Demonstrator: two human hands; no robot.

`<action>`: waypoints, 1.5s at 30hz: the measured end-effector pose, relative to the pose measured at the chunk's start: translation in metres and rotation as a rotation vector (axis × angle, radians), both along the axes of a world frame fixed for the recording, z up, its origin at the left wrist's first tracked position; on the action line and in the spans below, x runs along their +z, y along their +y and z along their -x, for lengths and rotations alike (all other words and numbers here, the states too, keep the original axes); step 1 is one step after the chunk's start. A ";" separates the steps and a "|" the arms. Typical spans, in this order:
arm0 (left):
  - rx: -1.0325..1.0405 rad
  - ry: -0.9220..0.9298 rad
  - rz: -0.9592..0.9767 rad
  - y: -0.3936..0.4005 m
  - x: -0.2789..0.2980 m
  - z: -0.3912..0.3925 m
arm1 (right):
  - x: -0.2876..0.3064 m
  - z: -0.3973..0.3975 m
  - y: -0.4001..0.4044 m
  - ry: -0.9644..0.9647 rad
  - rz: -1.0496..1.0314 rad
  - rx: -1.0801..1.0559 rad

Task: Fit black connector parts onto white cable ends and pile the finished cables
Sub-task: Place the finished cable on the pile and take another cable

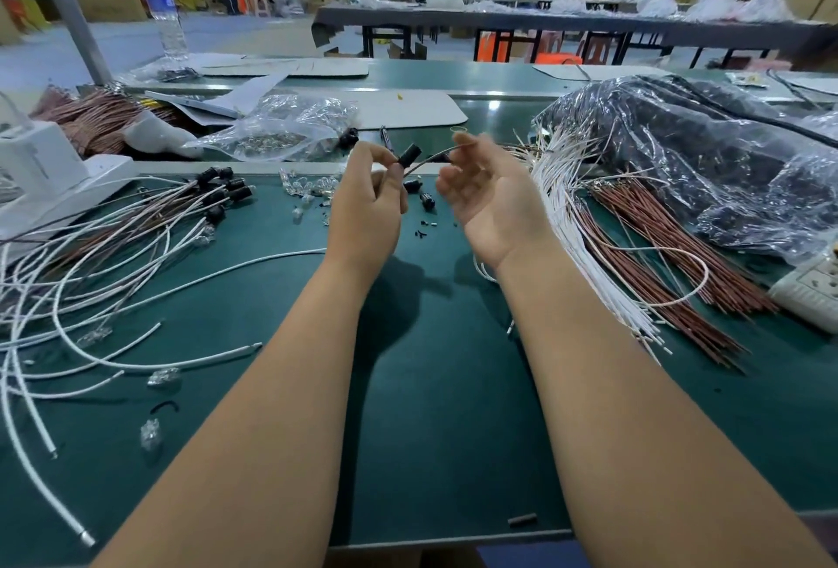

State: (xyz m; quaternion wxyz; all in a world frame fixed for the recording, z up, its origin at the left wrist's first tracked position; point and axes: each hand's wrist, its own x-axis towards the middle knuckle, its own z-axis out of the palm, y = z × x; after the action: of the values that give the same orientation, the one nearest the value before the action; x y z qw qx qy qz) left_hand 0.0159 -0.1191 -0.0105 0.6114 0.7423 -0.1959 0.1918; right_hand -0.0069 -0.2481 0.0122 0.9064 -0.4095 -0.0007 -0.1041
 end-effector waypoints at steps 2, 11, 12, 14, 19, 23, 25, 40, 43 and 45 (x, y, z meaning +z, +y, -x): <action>-0.005 0.008 -0.016 -0.001 0.000 0.000 | -0.003 -0.003 0.011 0.056 0.206 0.046; -0.051 0.070 -0.109 0.002 -0.003 -0.003 | -0.009 -0.009 0.010 0.129 0.346 -0.238; -0.056 0.079 -0.122 0.002 -0.003 -0.003 | -0.009 -0.009 0.006 0.122 0.303 -0.279; -0.058 0.105 -0.137 0.004 -0.003 -0.003 | -0.008 -0.008 0.000 0.091 0.250 -0.330; -0.026 0.125 -0.129 0.009 -0.004 -0.006 | -0.007 -0.007 -0.008 0.026 0.193 -0.367; -0.022 0.124 -0.120 0.009 -0.004 -0.008 | -0.007 -0.009 -0.008 0.001 0.208 -0.380; -0.031 0.122 -0.117 0.009 -0.005 -0.008 | -0.008 -0.009 -0.008 -0.004 0.239 -0.374; -0.018 0.132 -0.128 0.008 -0.003 -0.005 | -0.010 -0.006 -0.007 -0.010 0.435 -0.328; 0.005 0.125 -0.128 0.010 -0.003 -0.006 | -0.010 -0.005 -0.009 -0.015 0.464 -0.360; 0.002 0.126 -0.136 0.009 -0.002 -0.005 | -0.010 -0.004 -0.009 -0.022 0.493 -0.345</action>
State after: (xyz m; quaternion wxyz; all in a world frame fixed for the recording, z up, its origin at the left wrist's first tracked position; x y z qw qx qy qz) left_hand 0.0213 -0.1096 -0.0126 0.5703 0.7930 -0.1690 0.1316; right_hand -0.0030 -0.2568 0.0023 0.7486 -0.6099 0.0337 -0.2579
